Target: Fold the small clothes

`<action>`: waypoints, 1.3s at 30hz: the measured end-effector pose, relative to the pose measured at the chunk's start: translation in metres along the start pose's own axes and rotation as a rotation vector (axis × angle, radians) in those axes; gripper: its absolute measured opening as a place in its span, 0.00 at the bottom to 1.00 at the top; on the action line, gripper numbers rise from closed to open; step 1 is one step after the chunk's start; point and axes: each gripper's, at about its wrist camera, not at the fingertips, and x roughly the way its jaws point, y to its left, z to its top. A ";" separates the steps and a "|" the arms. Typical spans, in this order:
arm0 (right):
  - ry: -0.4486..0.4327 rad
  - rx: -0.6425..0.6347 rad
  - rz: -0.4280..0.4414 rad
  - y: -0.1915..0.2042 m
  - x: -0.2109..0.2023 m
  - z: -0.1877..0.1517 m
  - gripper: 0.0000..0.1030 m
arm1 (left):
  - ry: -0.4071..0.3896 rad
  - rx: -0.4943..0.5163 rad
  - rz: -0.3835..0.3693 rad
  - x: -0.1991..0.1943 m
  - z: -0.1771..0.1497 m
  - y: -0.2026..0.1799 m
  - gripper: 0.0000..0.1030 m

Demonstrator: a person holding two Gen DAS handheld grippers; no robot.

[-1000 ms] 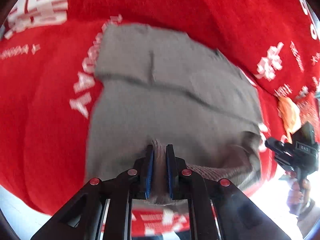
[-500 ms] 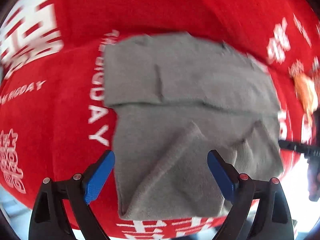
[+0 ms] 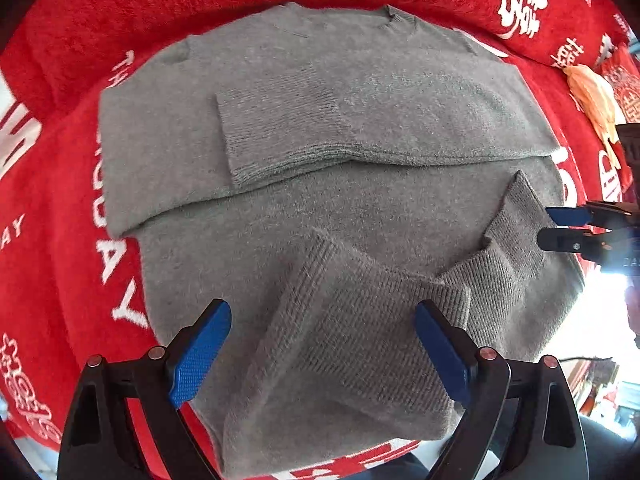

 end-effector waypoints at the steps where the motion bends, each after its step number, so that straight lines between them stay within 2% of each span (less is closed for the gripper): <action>1: 0.002 -0.004 -0.009 0.001 0.001 0.000 0.60 | 0.003 0.006 -0.019 0.002 0.001 0.002 0.90; 2: 0.002 -0.010 -0.019 0.003 0.002 0.001 0.60 | 0.011 0.010 -0.035 0.003 0.002 0.004 0.87; 3: 0.003 -0.014 -0.035 0.006 0.003 0.000 0.60 | 0.019 0.012 -0.047 0.003 0.004 0.006 0.71; 4: 0.003 -0.013 -0.051 0.009 0.004 -0.001 0.60 | 0.031 0.016 -0.066 0.004 0.005 0.006 0.51; 5: 0.006 -0.011 -0.066 0.011 0.005 -0.003 0.60 | 0.043 0.016 -0.091 0.005 0.005 0.007 0.40; 6: 0.014 -0.017 -0.094 0.015 0.007 -0.004 0.58 | 0.054 0.019 -0.113 0.005 0.004 0.009 0.18; 7: 0.017 -0.028 -0.121 0.019 0.008 -0.005 0.49 | 0.060 0.029 -0.129 0.005 0.003 0.009 0.08; 8: 0.021 -0.043 -0.158 0.024 0.009 -0.007 0.23 | 0.055 0.036 -0.132 0.003 0.001 0.010 0.08; 9: 0.031 -0.058 -0.190 0.028 0.010 -0.008 0.09 | 0.042 0.041 -0.136 -0.002 0.000 0.010 0.08; 10: 0.031 -0.070 -0.218 0.032 0.008 -0.011 0.07 | 0.027 0.040 -0.144 -0.008 -0.001 0.011 0.08; 14: -0.040 -0.080 -0.218 0.043 -0.022 -0.018 0.06 | -0.043 -0.007 -0.173 -0.045 -0.002 0.020 0.08; 17: -0.114 -0.068 -0.205 0.047 -0.059 -0.018 0.06 | -0.104 -0.037 -0.163 -0.076 -0.001 0.031 0.08; 20: -0.198 -0.079 -0.246 0.055 -0.095 -0.010 0.06 | -0.178 -0.081 -0.154 -0.105 0.010 0.040 0.08; 23: -0.292 -0.077 -0.278 0.059 -0.127 0.010 0.06 | -0.271 -0.124 -0.129 -0.128 0.034 0.052 0.08; 26: -0.370 -0.078 -0.302 0.054 -0.147 0.044 0.06 | -0.347 -0.134 -0.095 -0.142 0.058 0.071 0.08; 31: -0.384 -0.049 -0.311 0.028 -0.127 0.103 0.06 | -0.384 -0.179 -0.048 -0.111 0.115 0.091 0.08; 35: -0.316 0.011 -0.321 -0.003 -0.086 0.143 0.06 | -0.334 -0.229 -0.017 -0.065 0.152 0.100 0.08; 39: -0.259 0.107 -0.298 -0.032 -0.047 0.164 0.06 | -0.268 -0.256 0.061 -0.021 0.174 0.106 0.08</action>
